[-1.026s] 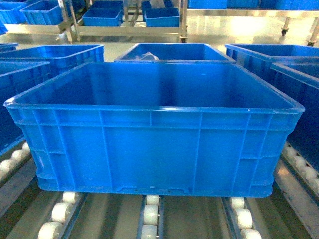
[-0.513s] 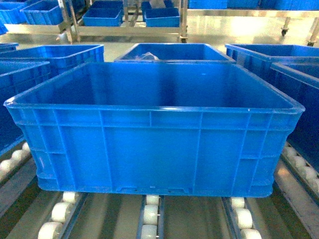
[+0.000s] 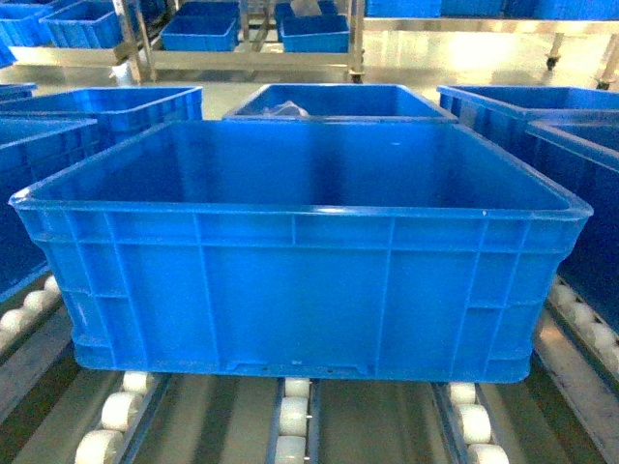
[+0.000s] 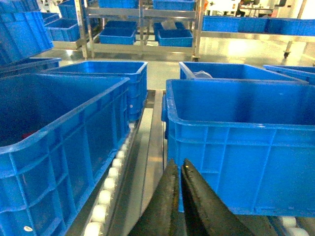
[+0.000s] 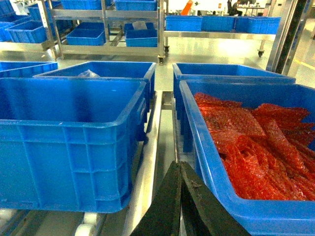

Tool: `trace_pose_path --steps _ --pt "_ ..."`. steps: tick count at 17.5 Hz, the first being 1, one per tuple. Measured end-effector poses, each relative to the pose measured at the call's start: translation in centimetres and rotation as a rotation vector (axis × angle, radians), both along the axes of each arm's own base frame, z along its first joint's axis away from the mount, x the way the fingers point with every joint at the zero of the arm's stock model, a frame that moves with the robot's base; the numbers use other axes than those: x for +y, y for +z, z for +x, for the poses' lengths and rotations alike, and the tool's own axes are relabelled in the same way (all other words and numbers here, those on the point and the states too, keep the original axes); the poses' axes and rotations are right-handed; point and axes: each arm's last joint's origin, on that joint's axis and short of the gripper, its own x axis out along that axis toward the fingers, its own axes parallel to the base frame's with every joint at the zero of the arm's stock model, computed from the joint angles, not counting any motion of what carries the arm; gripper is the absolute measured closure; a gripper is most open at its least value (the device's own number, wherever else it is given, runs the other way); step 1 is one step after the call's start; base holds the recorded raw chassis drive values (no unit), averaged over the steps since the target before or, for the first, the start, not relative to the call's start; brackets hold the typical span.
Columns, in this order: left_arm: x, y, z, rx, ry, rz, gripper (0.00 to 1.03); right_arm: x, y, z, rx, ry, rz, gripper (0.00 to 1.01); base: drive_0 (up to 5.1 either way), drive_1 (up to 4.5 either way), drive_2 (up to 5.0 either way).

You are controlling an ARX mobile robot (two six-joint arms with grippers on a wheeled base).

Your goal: Place box next to blue box on left shelf

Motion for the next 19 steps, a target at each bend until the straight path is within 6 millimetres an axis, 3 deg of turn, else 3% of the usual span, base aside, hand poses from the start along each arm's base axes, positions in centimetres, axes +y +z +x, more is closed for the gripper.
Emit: trace_pose_path --steps 1,7,8,19 --pt "0.0 0.0 0.0 0.0 0.0 0.0 0.89 0.0 0.0 0.0 0.0 0.0 -0.002 0.91 0.0 0.0 0.0" --pt "0.0 0.0 0.0 0.0 0.0 0.0 0.1 0.0 0.0 0.0 0.0 0.0 -0.002 0.11 0.0 0.0 0.0" --pt "0.0 0.0 0.0 0.0 0.0 0.001 0.03 0.0 0.0 0.0 0.0 0.0 -0.002 0.01 0.0 0.0 0.0" --pt "0.0 0.0 0.0 0.0 0.0 0.001 0.05 0.0 0.0 0.0 0.0 0.0 -0.002 0.03 0.0 0.0 0.0"
